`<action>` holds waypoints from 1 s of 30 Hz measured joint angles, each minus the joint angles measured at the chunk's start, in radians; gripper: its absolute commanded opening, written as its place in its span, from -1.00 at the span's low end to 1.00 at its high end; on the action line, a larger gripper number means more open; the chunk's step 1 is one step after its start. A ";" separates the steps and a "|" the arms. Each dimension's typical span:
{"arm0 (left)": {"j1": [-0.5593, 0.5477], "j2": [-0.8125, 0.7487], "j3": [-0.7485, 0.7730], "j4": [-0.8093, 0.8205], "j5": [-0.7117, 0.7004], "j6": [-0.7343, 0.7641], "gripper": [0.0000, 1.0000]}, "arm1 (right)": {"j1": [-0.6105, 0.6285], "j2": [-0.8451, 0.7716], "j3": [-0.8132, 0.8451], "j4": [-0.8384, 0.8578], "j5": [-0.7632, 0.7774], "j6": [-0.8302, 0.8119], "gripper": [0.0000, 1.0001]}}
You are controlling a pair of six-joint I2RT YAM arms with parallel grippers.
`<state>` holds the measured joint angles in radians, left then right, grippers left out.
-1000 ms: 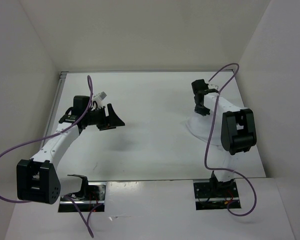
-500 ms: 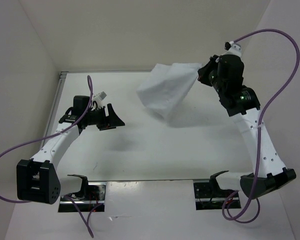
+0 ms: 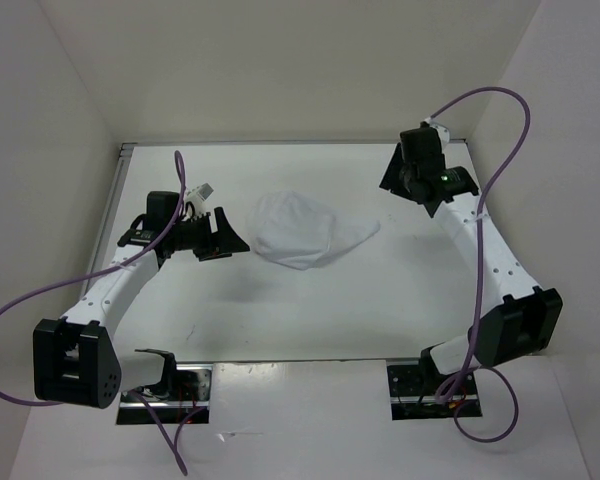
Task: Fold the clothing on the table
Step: Move the skirt to the center of the board, then flatten the skirt out
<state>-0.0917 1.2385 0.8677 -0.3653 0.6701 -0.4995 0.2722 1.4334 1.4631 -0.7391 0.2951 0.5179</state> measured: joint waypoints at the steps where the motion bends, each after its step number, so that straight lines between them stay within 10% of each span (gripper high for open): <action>1: 0.000 0.000 0.000 0.000 -0.005 0.000 0.56 | 0.000 -0.001 -0.002 0.006 -0.024 -0.005 0.09; 23: 0.000 -0.007 -0.008 -0.001 -0.019 0.000 0.56 | 0.294 0.446 -0.063 0.096 -0.174 0.103 -0.05; 30: 0.000 -0.010 -0.008 -0.001 -0.019 0.000 0.56 | 0.296 0.509 -0.055 0.097 -0.144 0.129 -0.68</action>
<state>-0.0917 1.2285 0.8600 -0.3664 0.6514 -0.4999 0.5678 1.9427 1.4082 -0.6426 0.1513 0.6472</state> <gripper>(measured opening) 0.780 0.280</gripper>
